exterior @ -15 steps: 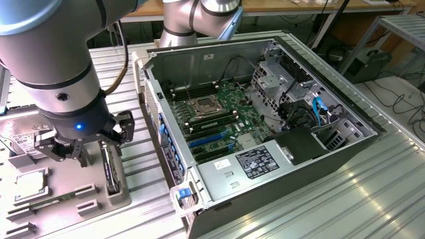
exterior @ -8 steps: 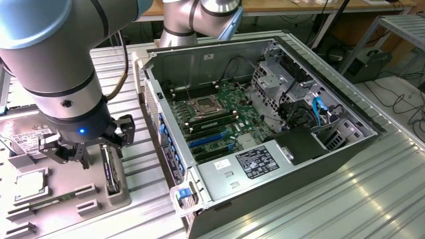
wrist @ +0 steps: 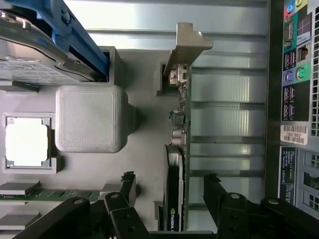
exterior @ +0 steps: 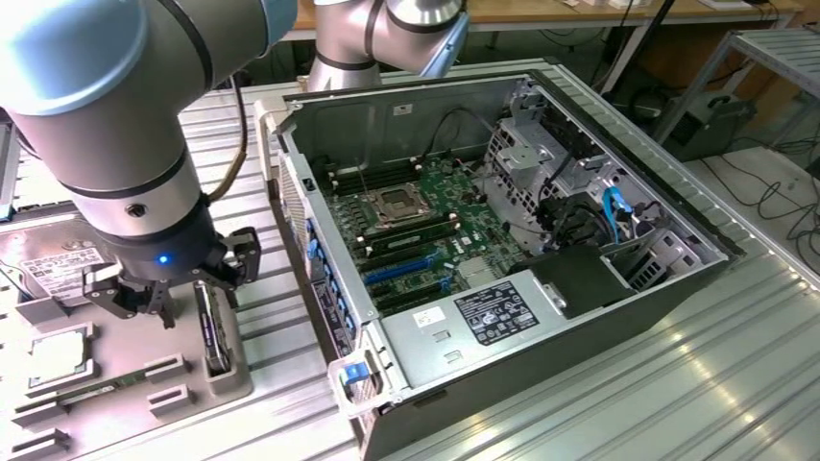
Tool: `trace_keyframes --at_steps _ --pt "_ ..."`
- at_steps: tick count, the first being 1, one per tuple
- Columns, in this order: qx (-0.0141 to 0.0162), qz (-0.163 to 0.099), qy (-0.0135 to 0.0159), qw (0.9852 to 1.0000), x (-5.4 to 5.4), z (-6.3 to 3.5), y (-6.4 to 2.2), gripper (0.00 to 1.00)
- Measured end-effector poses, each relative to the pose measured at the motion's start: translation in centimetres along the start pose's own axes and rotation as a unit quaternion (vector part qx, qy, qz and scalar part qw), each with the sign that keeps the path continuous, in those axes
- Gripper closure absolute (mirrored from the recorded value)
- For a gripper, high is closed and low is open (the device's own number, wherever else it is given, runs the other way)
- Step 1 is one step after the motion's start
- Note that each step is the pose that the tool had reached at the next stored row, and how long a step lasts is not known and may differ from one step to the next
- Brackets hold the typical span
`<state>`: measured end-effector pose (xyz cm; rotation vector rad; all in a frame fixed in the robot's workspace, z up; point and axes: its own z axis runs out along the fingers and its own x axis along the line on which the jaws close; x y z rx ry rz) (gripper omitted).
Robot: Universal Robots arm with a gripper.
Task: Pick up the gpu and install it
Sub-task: 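Pick up the gpu and move the gpu toward the slot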
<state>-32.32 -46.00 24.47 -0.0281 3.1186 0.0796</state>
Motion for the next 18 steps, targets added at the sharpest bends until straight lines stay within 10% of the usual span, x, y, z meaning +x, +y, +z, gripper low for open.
trace_keyframes --at_steps 15,18 --pt "0.0001 0.000 0.0003 1.0000 0.0 2.66 -0.10 0.51" --pt "0.0001 0.000 0.0002 1.0000 0.0 2.67 -0.10 0.69"
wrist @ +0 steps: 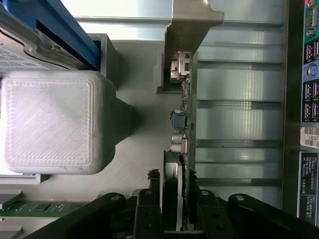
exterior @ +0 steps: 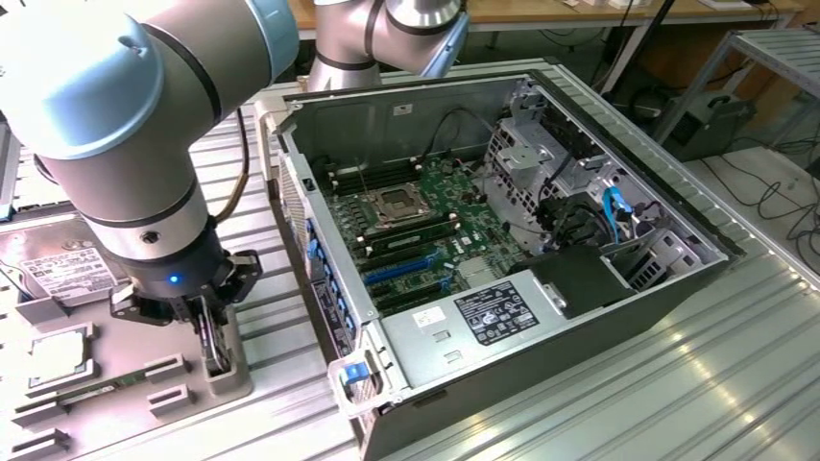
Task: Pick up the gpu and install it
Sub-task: 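Pick up the gpu and move the gpu toward the slot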
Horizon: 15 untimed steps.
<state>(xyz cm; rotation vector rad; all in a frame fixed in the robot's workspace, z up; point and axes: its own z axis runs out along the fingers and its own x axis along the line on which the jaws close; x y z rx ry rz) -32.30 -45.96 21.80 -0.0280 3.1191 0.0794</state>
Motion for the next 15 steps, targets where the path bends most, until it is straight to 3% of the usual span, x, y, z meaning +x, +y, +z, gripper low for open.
trace_keyframes --at_steps 9,15 --pt "0.0001 0.000 0.0002 1.0000 0.0 -0.07 0.00 0.72" --pt "0.0000 0.000 0.0006 1.0000 -0.1 -1.38 0.06 0.72"
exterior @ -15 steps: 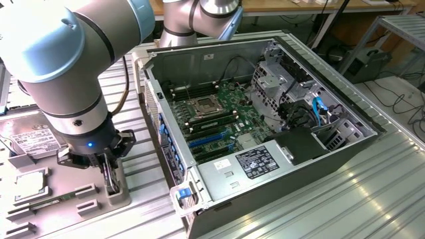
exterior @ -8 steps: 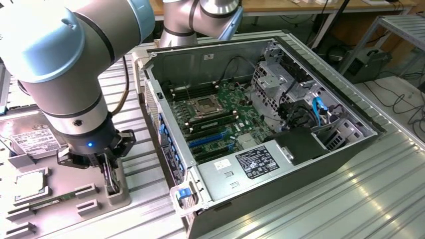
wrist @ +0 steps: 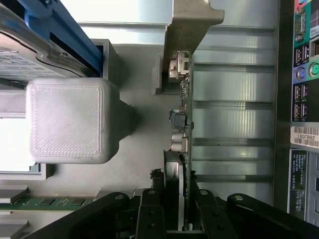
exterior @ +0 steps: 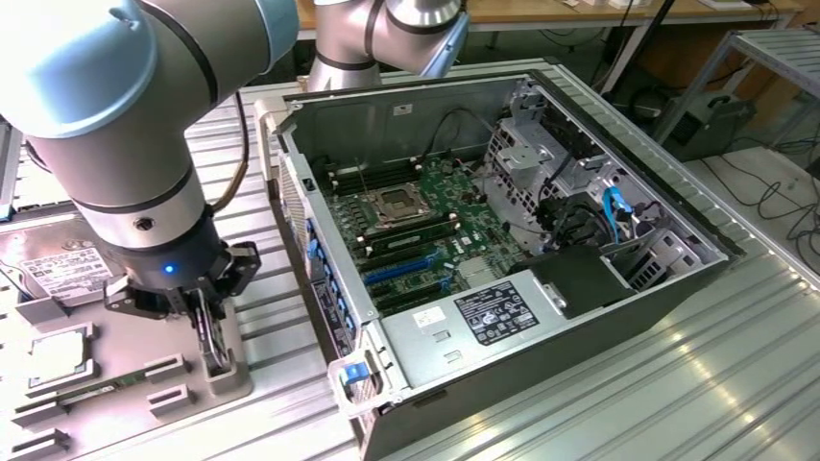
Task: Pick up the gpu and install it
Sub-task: 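Pick up the gpu and move the gpu toward the slot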
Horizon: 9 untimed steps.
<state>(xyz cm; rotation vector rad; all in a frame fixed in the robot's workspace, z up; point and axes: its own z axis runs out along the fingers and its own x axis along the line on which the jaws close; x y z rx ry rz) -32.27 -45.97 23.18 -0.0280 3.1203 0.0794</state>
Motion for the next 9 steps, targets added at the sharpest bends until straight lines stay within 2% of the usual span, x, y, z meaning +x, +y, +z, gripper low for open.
trace_keyframes --at_steps 9 --pt "-0.0001 0.000 0.0013 1.0000 -0.04 -1.05 0.03 0.72"
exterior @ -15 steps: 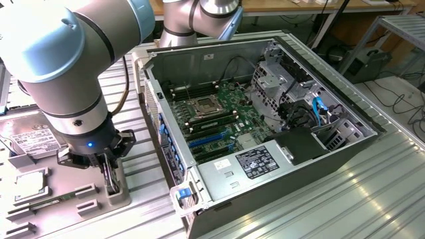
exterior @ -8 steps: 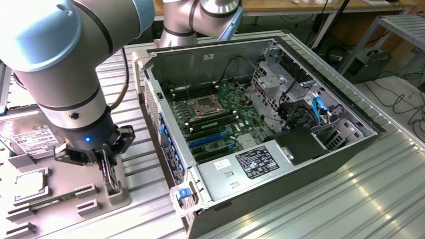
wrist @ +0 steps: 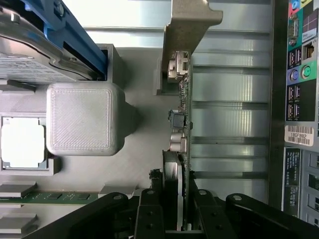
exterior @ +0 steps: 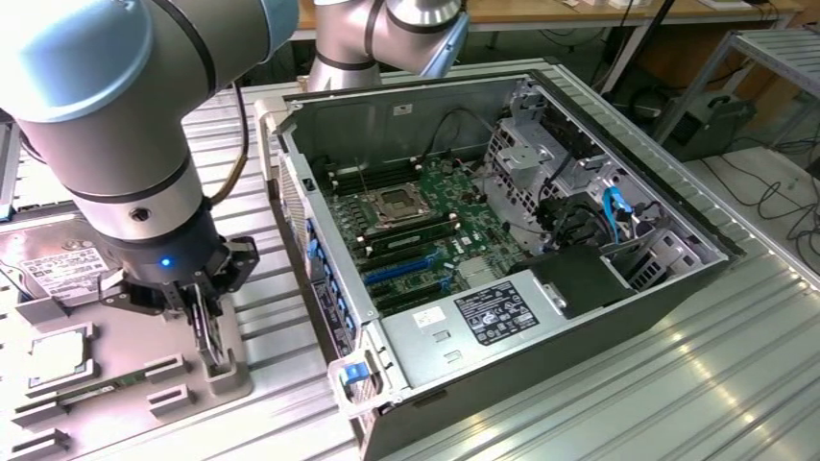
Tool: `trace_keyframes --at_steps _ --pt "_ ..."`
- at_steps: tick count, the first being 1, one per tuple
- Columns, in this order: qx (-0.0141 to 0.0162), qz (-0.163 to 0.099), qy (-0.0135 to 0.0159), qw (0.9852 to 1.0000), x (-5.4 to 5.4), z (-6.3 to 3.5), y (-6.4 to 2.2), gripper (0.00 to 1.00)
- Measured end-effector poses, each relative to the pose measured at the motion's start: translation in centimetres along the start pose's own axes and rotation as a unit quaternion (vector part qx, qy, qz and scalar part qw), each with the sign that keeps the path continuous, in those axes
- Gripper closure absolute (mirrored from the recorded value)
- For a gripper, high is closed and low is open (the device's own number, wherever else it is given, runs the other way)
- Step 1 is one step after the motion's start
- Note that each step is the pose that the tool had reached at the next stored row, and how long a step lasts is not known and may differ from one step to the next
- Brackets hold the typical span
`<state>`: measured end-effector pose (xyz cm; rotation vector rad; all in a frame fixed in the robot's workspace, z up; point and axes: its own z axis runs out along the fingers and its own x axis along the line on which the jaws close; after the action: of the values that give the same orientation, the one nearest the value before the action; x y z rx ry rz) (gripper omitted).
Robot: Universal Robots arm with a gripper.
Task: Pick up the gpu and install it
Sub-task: 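Pick up the gpu and move the gpu toward the slot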
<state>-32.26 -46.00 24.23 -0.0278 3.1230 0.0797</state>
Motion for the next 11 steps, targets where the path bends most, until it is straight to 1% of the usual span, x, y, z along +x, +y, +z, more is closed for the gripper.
trace_keyframes --at_steps 4,11 --pt "0.0000 0.000 0.0010 1.0000 0.0 -0.63 0.03 0.72" --pt "0.0000 0.000 0.0018 1.0000 -0.1 -1.36 0.06 0.72"
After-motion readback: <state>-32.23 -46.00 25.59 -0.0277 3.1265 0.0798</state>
